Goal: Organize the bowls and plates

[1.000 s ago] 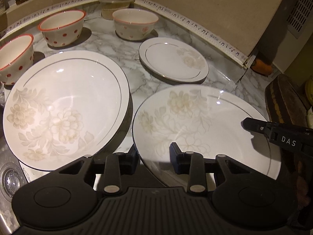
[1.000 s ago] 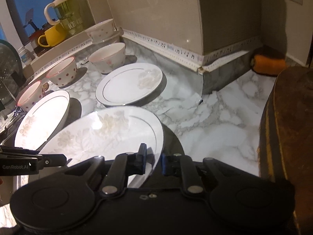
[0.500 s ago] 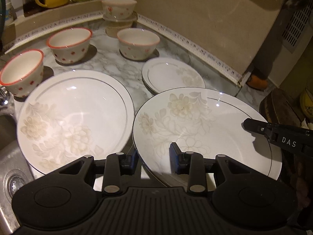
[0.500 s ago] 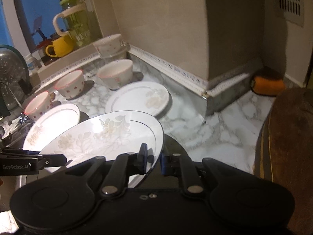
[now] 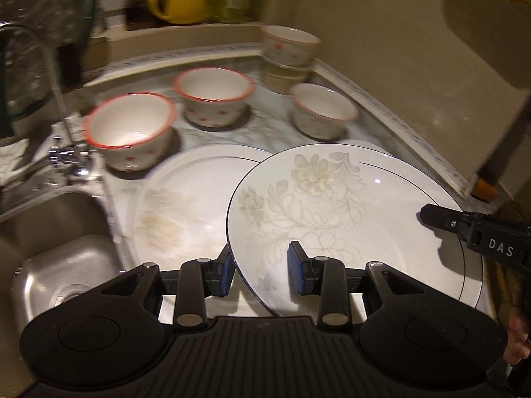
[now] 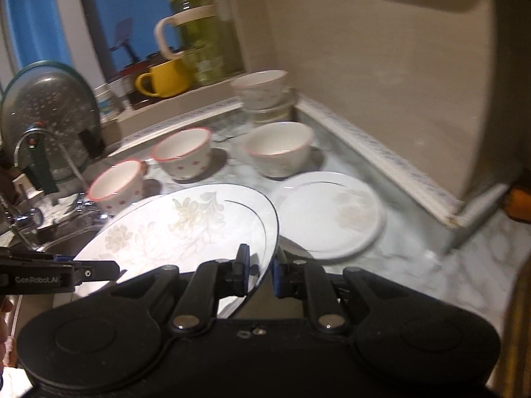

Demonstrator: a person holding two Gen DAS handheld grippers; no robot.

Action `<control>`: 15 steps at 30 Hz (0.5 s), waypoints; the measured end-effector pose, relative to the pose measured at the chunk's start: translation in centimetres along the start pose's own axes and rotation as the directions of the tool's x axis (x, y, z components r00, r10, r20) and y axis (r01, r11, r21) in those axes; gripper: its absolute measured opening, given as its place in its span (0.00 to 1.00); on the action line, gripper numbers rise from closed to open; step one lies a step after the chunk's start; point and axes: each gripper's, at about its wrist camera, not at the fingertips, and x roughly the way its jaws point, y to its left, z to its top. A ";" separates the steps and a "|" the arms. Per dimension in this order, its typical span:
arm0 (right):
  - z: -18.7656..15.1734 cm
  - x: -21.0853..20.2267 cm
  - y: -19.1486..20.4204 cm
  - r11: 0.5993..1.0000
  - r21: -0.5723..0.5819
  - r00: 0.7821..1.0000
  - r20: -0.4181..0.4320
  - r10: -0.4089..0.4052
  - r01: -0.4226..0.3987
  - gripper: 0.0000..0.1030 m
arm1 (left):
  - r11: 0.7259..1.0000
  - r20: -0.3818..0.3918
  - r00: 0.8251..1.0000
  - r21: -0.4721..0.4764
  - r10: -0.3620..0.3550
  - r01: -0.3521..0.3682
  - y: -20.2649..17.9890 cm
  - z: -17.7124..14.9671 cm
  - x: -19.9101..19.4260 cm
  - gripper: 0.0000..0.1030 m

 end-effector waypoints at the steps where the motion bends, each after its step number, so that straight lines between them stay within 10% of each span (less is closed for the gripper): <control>1: 0.1 0.5 0.6 1.000 -0.011 1.000 -0.002 0.013 -0.013 0.14 | 1.000 0.003 1.000 -0.008 0.011 -0.011 0.6 0.1 -0.1 0.32; 15: 1.1 6.7 4.7 0.992 -0.054 0.992 -0.058 0.110 -0.113 0.14 | 0.991 -0.014 0.993 -0.052 0.121 -0.121 5.7 0.5 1.8 0.32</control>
